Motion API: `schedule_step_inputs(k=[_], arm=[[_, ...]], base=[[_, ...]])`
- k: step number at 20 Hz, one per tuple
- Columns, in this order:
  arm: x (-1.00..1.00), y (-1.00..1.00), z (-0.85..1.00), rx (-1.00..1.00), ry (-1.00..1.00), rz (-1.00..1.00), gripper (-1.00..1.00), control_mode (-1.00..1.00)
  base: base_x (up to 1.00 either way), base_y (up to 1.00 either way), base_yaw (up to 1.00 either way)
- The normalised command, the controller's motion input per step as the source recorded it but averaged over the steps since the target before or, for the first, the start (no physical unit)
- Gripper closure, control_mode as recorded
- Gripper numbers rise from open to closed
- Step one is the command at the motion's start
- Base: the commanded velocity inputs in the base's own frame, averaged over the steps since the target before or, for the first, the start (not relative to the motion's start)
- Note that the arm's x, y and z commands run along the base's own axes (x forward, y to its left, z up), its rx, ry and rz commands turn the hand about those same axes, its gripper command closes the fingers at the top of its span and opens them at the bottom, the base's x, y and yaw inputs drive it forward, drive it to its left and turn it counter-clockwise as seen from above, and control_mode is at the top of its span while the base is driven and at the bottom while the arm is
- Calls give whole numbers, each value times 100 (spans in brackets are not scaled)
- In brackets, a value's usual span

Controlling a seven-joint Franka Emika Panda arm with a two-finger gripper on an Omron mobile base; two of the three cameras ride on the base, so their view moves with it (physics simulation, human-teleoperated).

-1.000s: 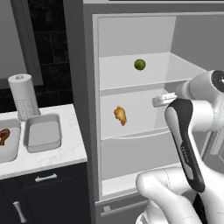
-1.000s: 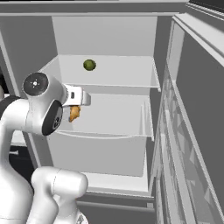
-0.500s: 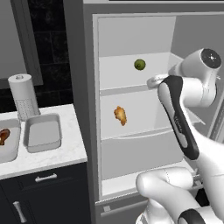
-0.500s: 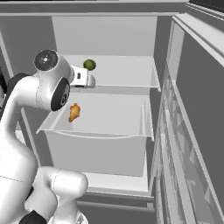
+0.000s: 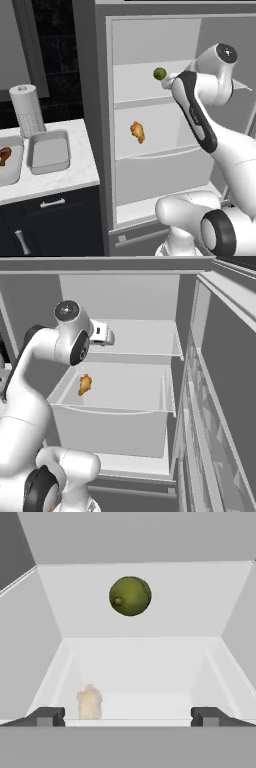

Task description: Place one lime and one chicken drumstick in each tupperware on the nearby counter, to pack two identical lunches.

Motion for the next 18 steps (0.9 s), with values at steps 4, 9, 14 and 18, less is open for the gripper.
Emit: schedule_step_inputs(k=[4,9,14,18], arm=[[68,1,0,0,1,0,-100,-100],[82,3,0,0,5,0,-100,-100],[85,7,0,0,8,0,-100,-100],[75,3,0,0,8,0,-100,-100]], base=[[0,0,0],[0,0,0],[0,0,0],[0,0,0]])
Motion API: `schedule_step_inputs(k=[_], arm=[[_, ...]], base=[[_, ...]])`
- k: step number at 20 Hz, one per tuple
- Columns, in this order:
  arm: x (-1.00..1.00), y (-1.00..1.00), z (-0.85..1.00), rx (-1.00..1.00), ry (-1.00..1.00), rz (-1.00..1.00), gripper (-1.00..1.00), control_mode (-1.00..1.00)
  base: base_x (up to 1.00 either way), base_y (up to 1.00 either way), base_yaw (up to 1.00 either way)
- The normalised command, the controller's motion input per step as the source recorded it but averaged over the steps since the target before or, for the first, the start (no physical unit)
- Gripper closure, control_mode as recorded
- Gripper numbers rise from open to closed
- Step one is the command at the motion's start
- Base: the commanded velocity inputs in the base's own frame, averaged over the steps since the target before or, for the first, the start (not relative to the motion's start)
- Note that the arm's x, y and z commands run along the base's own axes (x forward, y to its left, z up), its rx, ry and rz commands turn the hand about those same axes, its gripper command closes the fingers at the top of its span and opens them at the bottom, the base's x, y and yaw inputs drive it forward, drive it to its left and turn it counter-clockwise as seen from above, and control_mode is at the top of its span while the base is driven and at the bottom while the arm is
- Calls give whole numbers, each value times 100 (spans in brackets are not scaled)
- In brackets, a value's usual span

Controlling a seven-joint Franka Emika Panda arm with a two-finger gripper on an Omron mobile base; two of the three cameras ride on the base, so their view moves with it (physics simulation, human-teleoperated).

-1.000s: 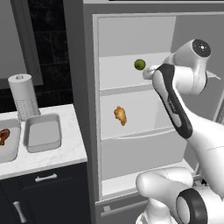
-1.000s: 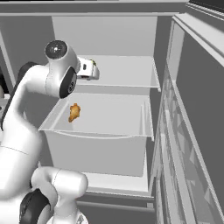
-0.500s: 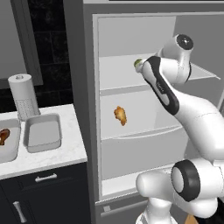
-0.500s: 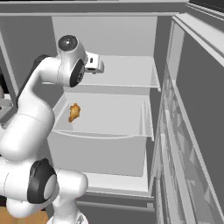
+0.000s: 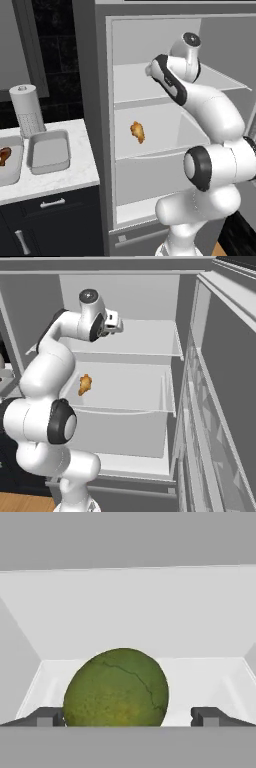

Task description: Place one lime and one chicken drumstick in each tupperware on the nearby counter, to pack two identical lunches.

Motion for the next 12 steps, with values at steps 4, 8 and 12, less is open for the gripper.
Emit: schedule_step_inputs(k=[4,8,12], arm=[[70,0,-5,0,5,0,-100,-100],[34,0,-20,0,1,0,-100,-100],[-14,0,-43,0,0,0,-100,-100]], base=[[0,0,0],[0,0,0],[0,0,0]])
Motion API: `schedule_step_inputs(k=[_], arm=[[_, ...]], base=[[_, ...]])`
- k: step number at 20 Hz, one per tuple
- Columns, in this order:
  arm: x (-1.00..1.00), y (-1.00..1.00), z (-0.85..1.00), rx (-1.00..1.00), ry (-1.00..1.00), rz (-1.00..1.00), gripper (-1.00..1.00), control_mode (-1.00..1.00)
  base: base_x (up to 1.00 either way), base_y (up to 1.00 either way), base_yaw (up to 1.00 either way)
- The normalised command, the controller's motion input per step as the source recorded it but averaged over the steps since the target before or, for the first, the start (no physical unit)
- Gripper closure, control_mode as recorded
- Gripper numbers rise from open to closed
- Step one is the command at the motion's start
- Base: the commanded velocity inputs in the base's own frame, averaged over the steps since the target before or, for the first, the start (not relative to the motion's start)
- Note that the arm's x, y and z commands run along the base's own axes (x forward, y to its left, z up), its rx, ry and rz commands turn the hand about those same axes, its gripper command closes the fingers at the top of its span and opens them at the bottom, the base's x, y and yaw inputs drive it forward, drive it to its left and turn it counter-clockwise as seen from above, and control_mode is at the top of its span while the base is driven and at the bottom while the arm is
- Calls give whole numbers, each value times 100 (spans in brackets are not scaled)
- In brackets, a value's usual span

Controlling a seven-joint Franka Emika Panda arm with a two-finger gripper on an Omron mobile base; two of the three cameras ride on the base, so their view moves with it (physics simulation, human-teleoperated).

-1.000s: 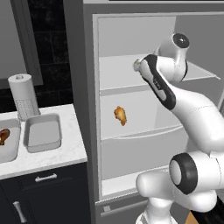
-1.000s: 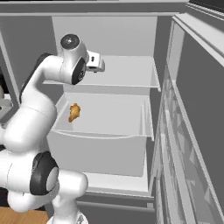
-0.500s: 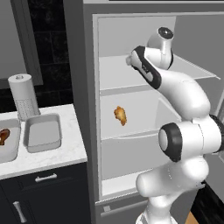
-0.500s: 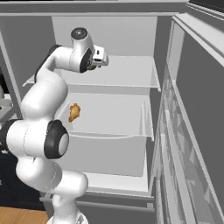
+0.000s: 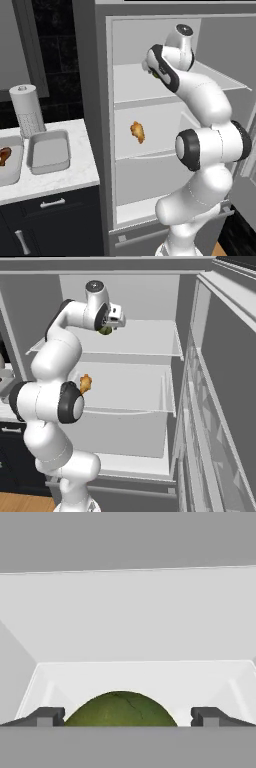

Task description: Place one lime and one chicken drumstick in each tupperware on the nearby counter, to pack two identical lunches.

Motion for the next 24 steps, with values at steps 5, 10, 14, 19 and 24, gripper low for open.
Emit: schedule_step_inputs(k=[5,10,14,19,24], arm=[[-19,0,-52,0,0,-1,-100,-100],[1,0,-51,0,0,0,100,-100],[0,0,-52,0,0,0,100,-100],[-26,0,-54,-1,-3,0,100,-100],[-100,-13,-25,0,-8,-1,100,-100]], base=[[0,0,0],[0,0,0],[0,0,0],[0,0,0],[0,0,0]])
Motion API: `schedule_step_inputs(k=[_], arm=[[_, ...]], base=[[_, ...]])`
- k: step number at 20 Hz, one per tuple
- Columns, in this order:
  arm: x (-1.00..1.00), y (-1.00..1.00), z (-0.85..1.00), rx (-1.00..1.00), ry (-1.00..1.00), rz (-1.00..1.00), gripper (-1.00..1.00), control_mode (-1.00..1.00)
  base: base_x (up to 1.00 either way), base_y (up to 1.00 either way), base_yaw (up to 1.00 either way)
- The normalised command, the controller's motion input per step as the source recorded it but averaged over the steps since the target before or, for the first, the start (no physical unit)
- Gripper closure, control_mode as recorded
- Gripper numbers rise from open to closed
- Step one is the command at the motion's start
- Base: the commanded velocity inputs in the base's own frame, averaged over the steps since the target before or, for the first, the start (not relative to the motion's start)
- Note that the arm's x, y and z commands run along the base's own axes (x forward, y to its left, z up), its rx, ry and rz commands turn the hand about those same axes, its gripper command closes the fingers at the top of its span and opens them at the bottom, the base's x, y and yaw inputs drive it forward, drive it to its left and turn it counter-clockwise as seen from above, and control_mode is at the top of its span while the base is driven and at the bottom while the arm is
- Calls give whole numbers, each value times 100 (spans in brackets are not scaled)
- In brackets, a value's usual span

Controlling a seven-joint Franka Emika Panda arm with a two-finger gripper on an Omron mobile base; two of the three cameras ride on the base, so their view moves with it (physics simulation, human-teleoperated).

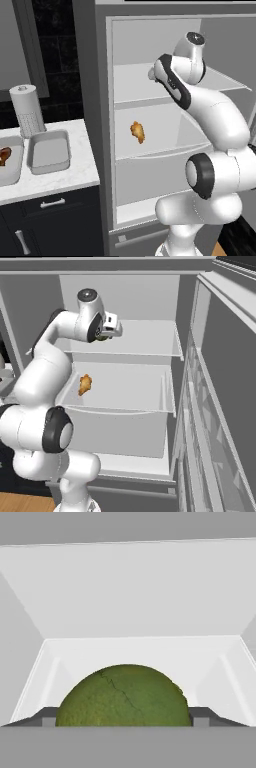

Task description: Place one lime and one chicken drumstick in each tupperware on the nearby counter, to pack two identical lunches.

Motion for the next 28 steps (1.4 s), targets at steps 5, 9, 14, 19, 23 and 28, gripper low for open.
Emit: schedule_step_inputs(k=[5,9,14,19,23,28], arm=[[-100,-22,0,0,-1,0,100,-100],[-100,-16,1,0,0,0,100,-100],[-100,-4,-10,0,3,0,100,-100],[-100,0,-79,-7,7,0,100,-100],[-75,0,-72,-6,3,0,100,100],[0,0,0,0,0,0,100,100]], base=[[0,0,0],[0,0,0],[0,0,0],[0,0,0],[-25,1,0],[-100,45,8]])
